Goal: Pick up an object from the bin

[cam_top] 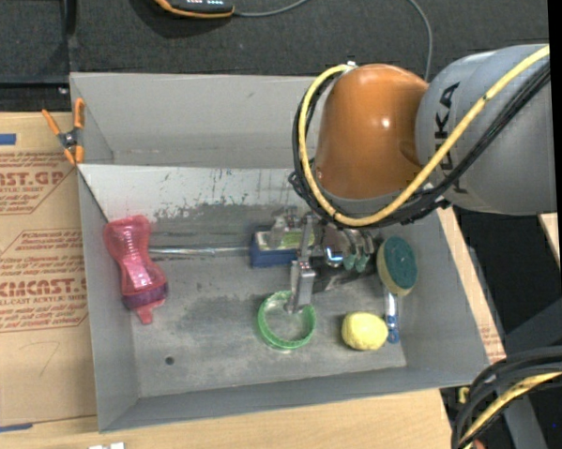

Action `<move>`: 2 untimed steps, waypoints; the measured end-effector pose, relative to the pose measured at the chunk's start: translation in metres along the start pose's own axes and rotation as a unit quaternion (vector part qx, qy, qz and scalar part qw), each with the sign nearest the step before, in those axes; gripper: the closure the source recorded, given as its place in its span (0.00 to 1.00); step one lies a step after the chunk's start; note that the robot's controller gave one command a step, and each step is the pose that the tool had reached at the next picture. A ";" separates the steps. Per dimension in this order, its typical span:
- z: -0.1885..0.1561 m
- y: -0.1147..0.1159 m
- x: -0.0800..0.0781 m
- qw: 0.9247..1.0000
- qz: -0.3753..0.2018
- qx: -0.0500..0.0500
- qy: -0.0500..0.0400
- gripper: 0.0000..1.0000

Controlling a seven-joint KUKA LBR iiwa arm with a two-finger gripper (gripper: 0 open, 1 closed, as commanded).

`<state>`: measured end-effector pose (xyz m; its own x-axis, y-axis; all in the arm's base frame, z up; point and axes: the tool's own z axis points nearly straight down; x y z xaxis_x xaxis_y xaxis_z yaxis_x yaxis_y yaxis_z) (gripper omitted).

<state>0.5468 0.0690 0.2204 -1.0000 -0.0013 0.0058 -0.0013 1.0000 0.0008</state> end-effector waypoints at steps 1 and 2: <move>-0.004 0.000 -0.002 1.000 0.001 0.000 -0.004 0.00; 0.100 -0.037 -0.014 0.989 -0.150 0.000 -0.005 0.00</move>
Offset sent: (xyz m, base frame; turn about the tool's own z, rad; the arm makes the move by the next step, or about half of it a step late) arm 0.0183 -0.0551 -0.1504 -0.4415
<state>0.5604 0.0322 0.1200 -0.9544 -0.2986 -0.0042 -0.2986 0.9544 0.0000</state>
